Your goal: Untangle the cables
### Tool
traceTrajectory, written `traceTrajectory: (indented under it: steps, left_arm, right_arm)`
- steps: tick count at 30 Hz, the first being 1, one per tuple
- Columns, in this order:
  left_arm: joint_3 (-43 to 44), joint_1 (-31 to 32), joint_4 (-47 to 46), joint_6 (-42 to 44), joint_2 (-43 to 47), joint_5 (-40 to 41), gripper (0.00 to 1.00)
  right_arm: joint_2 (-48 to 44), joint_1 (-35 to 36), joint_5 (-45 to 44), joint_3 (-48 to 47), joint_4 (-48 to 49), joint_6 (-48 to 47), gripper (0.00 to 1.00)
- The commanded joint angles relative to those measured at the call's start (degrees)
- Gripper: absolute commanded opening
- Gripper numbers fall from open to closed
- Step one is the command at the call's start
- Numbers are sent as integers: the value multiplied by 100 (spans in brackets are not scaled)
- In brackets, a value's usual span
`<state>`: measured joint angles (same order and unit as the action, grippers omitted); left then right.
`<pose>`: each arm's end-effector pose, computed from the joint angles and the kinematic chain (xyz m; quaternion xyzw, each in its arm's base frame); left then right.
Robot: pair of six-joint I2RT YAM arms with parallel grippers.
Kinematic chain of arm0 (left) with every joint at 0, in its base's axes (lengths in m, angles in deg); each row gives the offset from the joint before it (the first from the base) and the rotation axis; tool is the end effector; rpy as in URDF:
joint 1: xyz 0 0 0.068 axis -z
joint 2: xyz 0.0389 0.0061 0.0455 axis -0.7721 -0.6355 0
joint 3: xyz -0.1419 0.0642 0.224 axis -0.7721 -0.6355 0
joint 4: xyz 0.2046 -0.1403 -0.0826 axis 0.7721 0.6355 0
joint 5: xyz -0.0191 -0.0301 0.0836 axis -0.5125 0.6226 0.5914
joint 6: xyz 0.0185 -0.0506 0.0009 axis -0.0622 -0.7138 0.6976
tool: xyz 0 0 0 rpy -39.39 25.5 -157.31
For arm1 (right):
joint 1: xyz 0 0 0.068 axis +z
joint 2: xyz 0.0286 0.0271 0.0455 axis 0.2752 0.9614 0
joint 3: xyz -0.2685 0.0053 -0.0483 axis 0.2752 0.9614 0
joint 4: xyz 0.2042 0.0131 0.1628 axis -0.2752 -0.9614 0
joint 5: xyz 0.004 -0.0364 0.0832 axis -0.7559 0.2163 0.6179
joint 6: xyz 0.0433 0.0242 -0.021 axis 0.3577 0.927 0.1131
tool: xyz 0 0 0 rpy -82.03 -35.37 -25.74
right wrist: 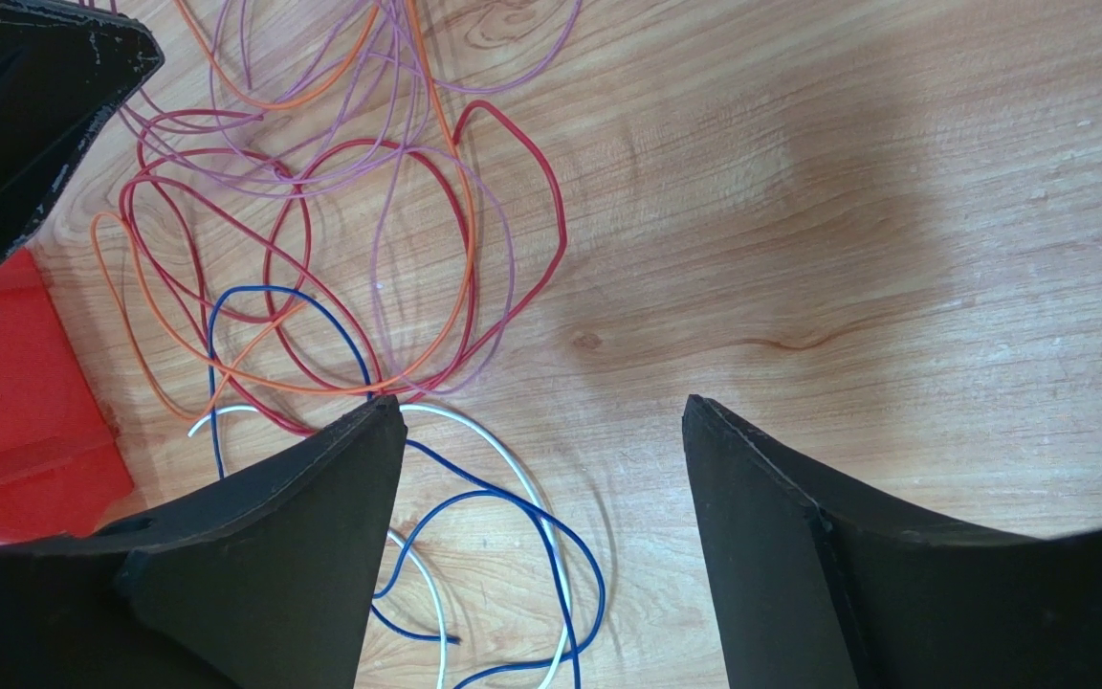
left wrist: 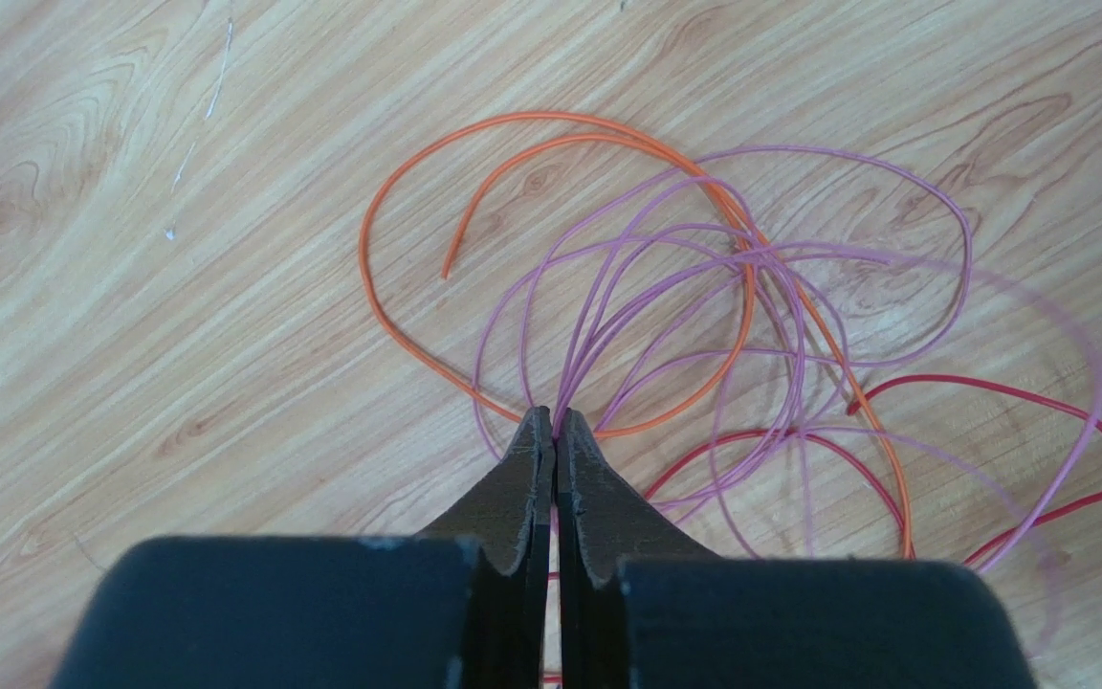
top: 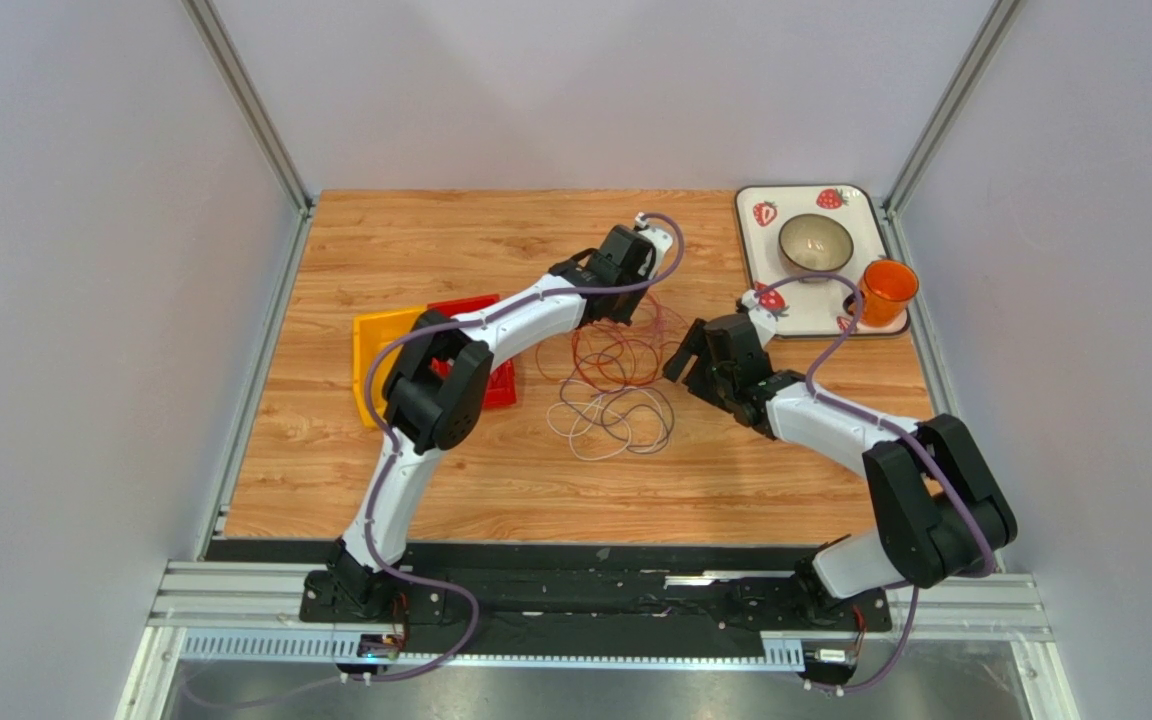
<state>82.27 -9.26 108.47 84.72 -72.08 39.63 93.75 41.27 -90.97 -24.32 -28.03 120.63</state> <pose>0.3925 -0.3367 0.1998 0.2732 0.8782 -0.0733 0.3857 0.2603 0.1168 0.1745 0.2000 0.9015 0.1605 0.3486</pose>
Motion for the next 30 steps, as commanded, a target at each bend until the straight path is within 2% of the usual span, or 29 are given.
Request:
traceTrajectory:
  steps: [1, 13, 21, 27, 30]
  left_arm:
    - [286, 30, 21, -123, 214, 58, 0]
    - [980, 38, 952, -176, 1893, 524, 0]
    - [1016, 196, 1208, 52, 2947, 1165, 0]
    - [1262, 258, 1313, 411, 3423, 1719, 0]
    - [1595, 258, 1375, 553, 3468, 1607, 0]
  right_arm:
    - [1, -25, 9, -205, 211, -84, 75]
    - [-52, -25, 27, -152, 211, -84, 75]
    - [-87, -16, 44, -108, 413, -93, 75]
    - [-87, -25, 53, -108, 421, -93, 75]
    - [-78, -16, 53, -108, 422, -93, 75]
